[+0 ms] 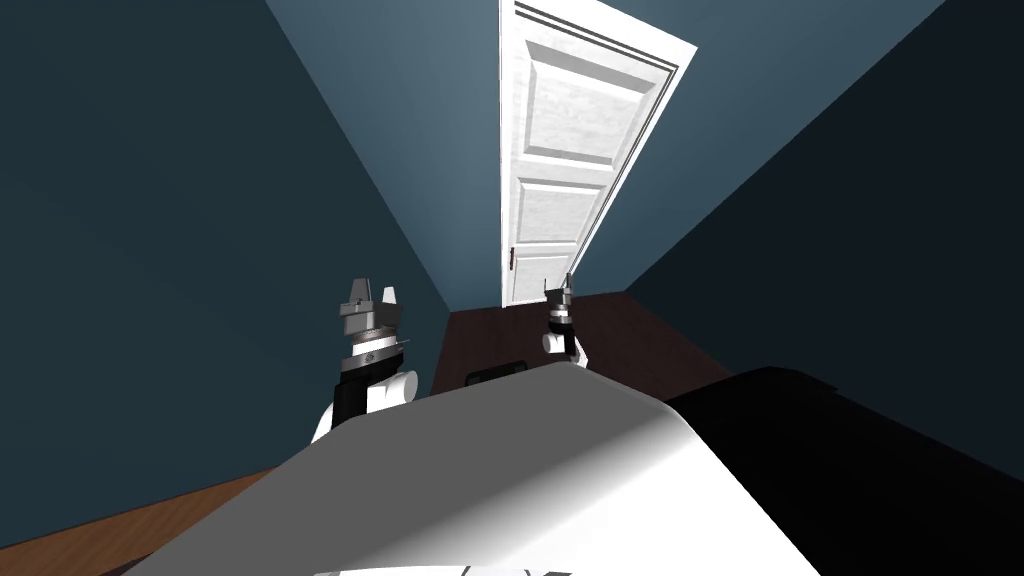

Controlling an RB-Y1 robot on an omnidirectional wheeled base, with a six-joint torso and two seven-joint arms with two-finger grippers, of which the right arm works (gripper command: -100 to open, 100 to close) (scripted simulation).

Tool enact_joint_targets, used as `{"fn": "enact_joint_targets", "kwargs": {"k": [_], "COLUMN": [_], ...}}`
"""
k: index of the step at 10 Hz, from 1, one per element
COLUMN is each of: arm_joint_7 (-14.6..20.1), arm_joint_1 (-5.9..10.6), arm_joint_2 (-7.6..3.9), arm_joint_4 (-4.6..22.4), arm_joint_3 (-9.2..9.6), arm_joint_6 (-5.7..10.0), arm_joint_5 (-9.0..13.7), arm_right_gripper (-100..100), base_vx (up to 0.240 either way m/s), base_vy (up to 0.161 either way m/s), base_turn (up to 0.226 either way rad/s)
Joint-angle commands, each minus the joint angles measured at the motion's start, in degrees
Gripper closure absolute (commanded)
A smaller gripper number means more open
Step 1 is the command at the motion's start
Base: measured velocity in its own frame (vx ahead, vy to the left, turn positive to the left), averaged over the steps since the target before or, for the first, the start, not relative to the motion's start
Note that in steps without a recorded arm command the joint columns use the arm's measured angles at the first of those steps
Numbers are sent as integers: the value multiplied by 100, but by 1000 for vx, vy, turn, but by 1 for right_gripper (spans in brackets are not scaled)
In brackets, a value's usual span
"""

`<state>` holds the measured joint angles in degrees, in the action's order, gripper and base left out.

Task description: Pull the door open

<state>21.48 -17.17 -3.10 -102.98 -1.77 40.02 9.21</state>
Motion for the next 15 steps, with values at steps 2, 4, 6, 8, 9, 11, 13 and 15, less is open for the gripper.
{"fn": "enact_joint_targets", "kwargs": {"k": [2,4,6,8,9,11,13,15], "arm_joint_7": [354,621,889,1163,1163,1439,1714,1990], "arm_joint_1": [195,348,501,657,657,814,971,1129], "arm_joint_2": [-88,-123,-157,-185,-185,-211,-234,-253], "arm_joint_4": [454,829,1209,1536,1595,1972,2370,2758], "arm_joint_3": [-59,-79,-100,-120,-120,-141,-162,-183], "arm_joint_6": [53,106,160,214,214,269,324,378], "arm_joint_5": [157,271,385,501,501,619,736,853], "arm_right_gripper": [-100,-100,-100,-100,-100,-100,-100,-100], "base_vx": [74,99,102,91,57,55,86,96], "base_vy": [-23,-51,-38,-30,-23,-33,-43,-52], "base_turn": [115,114,110,118,43,108,101,121]}}
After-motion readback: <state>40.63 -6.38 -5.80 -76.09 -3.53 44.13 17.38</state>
